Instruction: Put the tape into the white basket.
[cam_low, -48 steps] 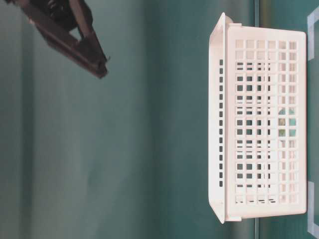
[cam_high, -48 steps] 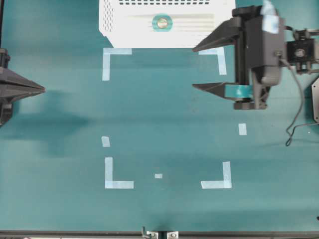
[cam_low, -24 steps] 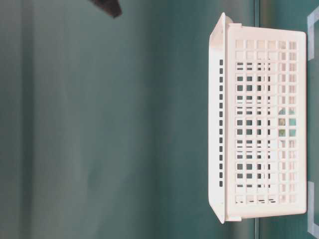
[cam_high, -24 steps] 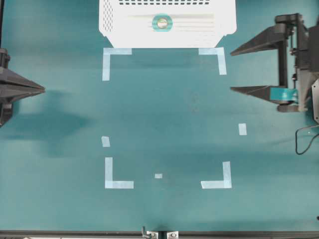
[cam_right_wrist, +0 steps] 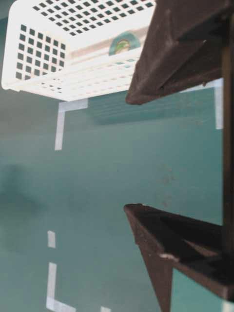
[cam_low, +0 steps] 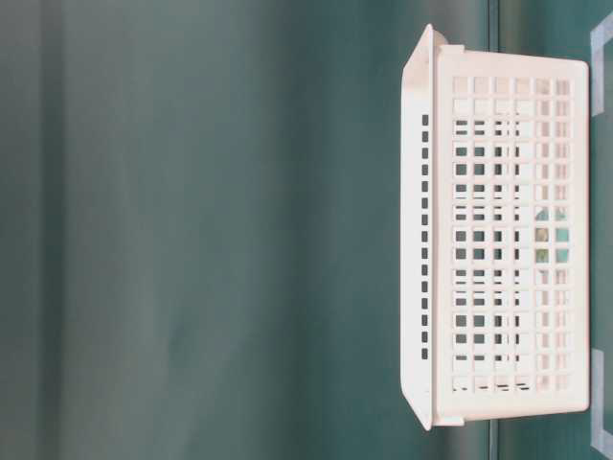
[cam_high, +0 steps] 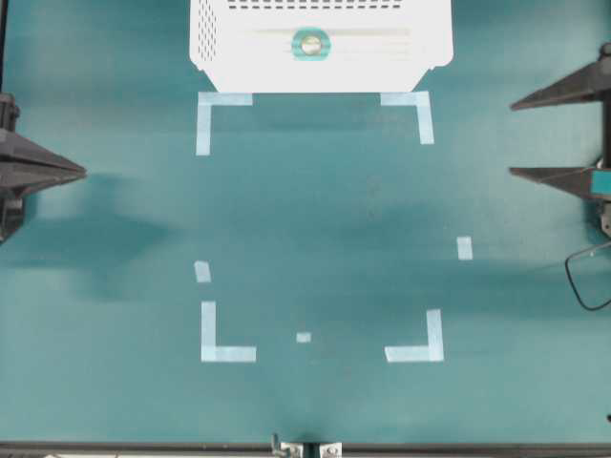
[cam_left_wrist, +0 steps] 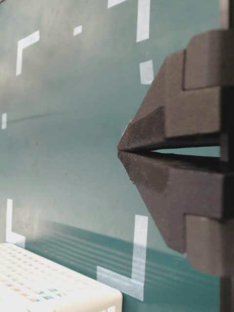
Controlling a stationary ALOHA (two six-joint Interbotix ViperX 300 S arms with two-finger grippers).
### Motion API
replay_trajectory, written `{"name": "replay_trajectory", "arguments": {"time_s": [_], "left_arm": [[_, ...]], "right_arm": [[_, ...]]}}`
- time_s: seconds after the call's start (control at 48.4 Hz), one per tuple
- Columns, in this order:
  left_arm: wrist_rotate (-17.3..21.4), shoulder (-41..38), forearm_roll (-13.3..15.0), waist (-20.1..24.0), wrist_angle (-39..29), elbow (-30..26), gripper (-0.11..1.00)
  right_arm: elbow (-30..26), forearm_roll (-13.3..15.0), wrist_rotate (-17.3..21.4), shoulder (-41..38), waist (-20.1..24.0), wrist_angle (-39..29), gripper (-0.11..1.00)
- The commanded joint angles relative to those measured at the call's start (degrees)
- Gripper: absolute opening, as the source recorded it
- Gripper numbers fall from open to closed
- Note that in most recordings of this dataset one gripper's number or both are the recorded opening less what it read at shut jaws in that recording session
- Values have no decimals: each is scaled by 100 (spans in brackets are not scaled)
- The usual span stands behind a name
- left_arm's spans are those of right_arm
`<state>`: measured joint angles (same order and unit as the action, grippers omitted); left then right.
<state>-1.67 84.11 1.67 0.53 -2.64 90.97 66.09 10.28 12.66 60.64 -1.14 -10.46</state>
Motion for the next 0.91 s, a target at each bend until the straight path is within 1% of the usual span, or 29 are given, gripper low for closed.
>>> {"name": "replay_trajectory", "arguments": {"time_s": [0.0,0.227,0.558,0.682,0.888], "left_arm": [[9,-62,0,9,35,-79,-11],[9,-70,0,9,35,-79,-11],[9,-70,0,9,35,-79,-11],[9,-70,0,9,35,-79,-11],[9,-62,0,9,35,-79,-11]], "right_arm": [[79,18,0,167,-9,62,89],[527,18,0,475,-9,26,89],[1160,26,0,1195,-9,18,89],[1283,26,0,1239,-9,-18,89],[1362,26,9,1055,-9,-26,89]]}}
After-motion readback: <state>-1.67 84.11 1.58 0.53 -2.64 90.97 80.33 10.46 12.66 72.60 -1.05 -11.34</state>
